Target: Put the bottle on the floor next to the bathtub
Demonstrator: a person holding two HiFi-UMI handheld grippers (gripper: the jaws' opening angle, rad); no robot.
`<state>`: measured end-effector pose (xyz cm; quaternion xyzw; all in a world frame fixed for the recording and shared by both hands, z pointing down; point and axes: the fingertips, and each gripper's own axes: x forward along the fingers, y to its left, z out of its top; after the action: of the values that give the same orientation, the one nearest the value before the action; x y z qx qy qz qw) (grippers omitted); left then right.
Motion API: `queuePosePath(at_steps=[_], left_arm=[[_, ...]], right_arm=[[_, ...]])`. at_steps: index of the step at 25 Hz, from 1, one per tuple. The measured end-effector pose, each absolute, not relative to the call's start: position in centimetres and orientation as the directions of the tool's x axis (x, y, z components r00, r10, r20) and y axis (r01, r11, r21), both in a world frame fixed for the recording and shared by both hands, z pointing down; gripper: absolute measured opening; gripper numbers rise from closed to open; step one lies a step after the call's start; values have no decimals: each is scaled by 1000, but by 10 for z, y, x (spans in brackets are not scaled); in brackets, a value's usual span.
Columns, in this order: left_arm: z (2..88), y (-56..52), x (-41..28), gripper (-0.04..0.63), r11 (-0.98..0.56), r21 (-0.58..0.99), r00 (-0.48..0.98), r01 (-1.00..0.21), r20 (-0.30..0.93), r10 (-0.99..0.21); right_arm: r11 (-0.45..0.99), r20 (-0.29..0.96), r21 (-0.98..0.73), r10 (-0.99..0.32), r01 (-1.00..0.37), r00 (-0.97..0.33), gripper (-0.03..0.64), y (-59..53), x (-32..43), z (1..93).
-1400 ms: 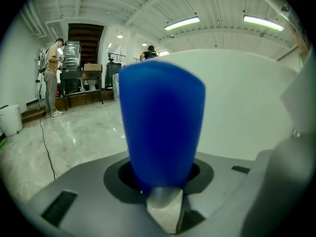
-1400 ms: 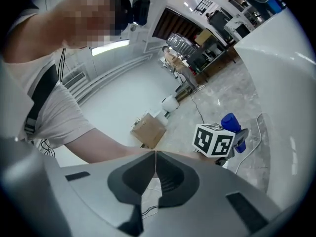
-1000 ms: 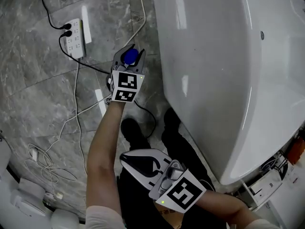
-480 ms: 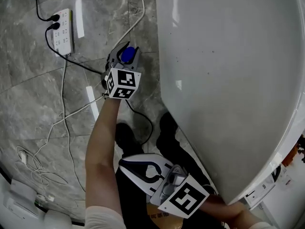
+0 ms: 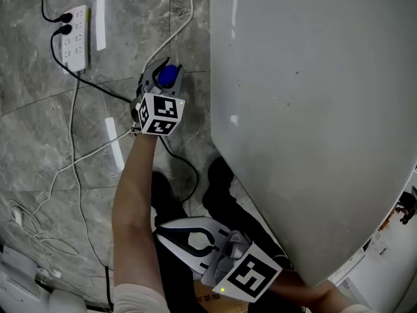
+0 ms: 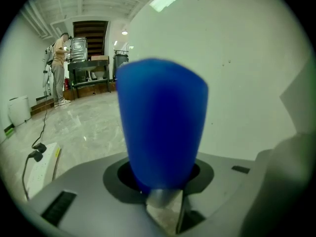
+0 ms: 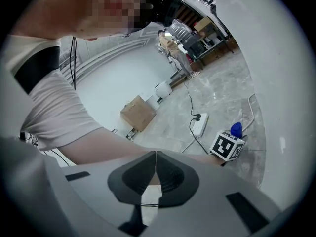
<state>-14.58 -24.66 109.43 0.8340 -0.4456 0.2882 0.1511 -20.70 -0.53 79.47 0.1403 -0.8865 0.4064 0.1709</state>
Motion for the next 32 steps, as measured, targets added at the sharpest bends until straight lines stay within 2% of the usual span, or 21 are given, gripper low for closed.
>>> queuePosePath(at_steps=[3,4,5,10,16,26,28,32], left_arm=[[1096,-244,-146,187,-572,-12,442,-820,622,-647],[1096,-242,-146,219,-573,3,448,-819,627,-637],[1096,-240,-148,304,-569,22,454,-822,630,-630],[1074,-228,-164,340,-553,55,464,-831,615,-637],[1037,-195,-177,350,-628,17,479,-778,663,-575],[892,-170,-213,339,-734,-85,522,-674,649,-554],[860,-168,-217,315,-757,-99,533,-646,651,-540],[787,-171,-223,299,-787,-129,580,-603,607,-544]], right_arm=[[611,430,-682,-108,-401,-896,28,-4,-205,799],[603,432,-686,-112,-407,-895,28,-4,-206,798],[597,431,-691,-115,-409,-895,28,-4,-207,797],[574,430,-719,-75,-391,-900,28,10,-212,791],[529,464,-722,-107,-446,-879,28,16,-214,776],[514,409,-743,-160,-429,-899,28,7,-223,673],[531,408,-734,-153,-423,-900,28,8,-224,656],[642,303,-692,-156,-329,-940,27,0,-235,590]])
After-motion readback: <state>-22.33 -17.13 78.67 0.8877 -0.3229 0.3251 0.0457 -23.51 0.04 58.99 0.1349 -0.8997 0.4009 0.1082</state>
